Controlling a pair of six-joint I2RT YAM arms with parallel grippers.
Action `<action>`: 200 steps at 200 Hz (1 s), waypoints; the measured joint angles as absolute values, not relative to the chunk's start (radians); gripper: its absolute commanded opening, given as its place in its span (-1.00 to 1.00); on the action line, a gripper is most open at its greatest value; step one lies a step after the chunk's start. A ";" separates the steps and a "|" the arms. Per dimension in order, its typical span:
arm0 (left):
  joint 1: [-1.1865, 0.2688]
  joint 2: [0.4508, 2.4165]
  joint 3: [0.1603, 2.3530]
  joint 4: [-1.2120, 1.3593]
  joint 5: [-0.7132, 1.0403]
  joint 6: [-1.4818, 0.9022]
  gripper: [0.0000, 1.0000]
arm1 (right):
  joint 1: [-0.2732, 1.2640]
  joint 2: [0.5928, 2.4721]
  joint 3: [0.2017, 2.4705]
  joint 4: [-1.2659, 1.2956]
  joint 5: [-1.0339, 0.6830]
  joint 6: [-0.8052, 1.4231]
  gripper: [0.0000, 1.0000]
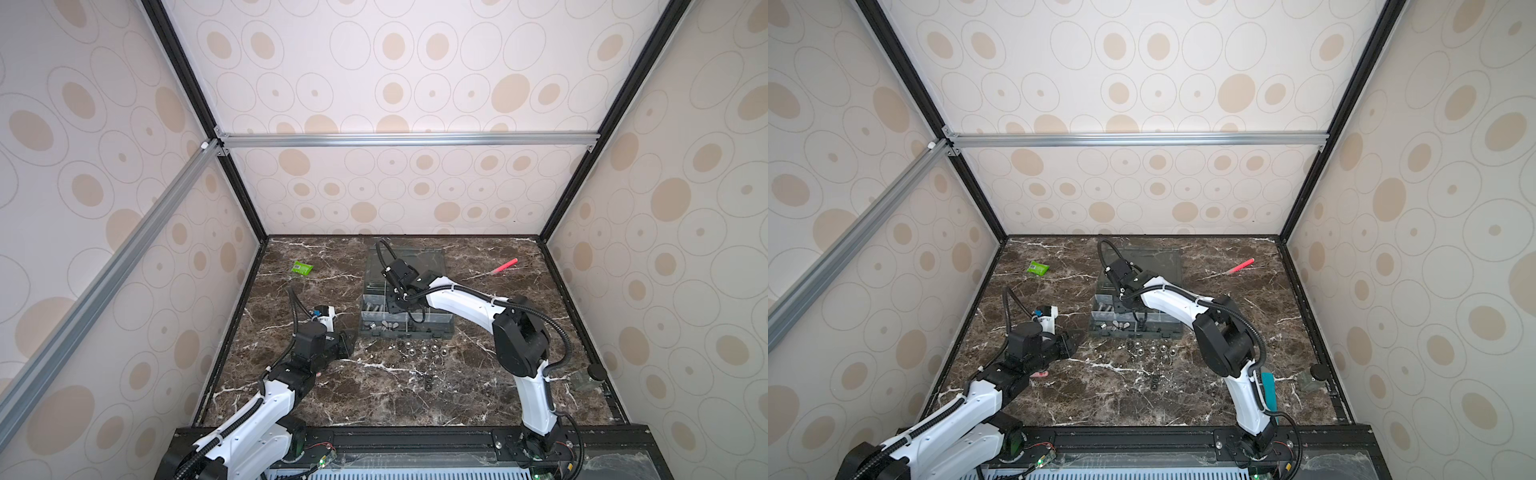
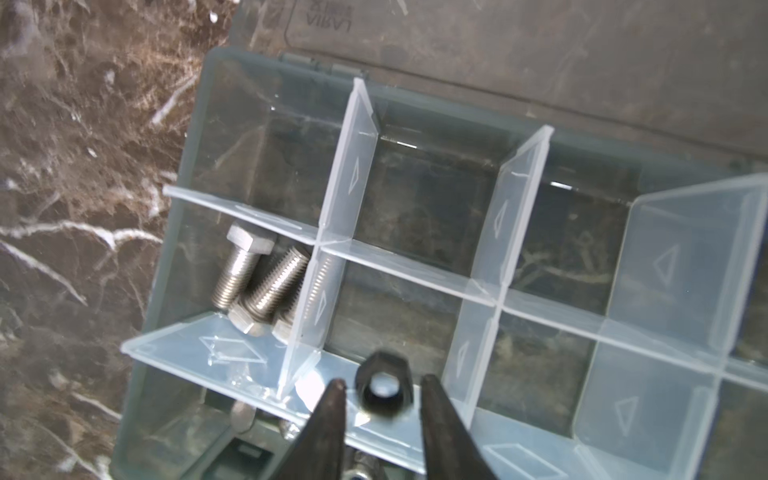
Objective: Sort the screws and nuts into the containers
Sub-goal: 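Carry the black nut over the organizer and open the right gripper into a compartment, then withdraw the right gripper while the left gripper moves toward the loose nuts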
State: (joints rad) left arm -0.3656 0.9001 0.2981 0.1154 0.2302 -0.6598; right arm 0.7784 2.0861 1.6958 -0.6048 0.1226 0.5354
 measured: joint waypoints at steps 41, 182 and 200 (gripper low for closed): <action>-0.366 0.908 0.298 0.115 0.233 -0.660 -0.15 | 0.778 2.086 1.698 -0.605 0.112 0.538 -0.16; -0.377 0.876 0.298 0.117 0.243 -0.674 -0.18 | 0.778 1.889 1.519 -0.536 0.112 0.587 -0.15; -0.387 0.882 0.298 0.122 0.243 -0.679 -0.20 | 0.778 1.847 1.472 -0.530 0.121 0.594 -0.15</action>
State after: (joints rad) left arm -0.3866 0.8818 0.2981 0.1215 0.2432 -0.6792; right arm 0.7780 1.8469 1.4723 -0.5301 0.1207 0.5938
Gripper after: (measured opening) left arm 0.407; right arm 0.422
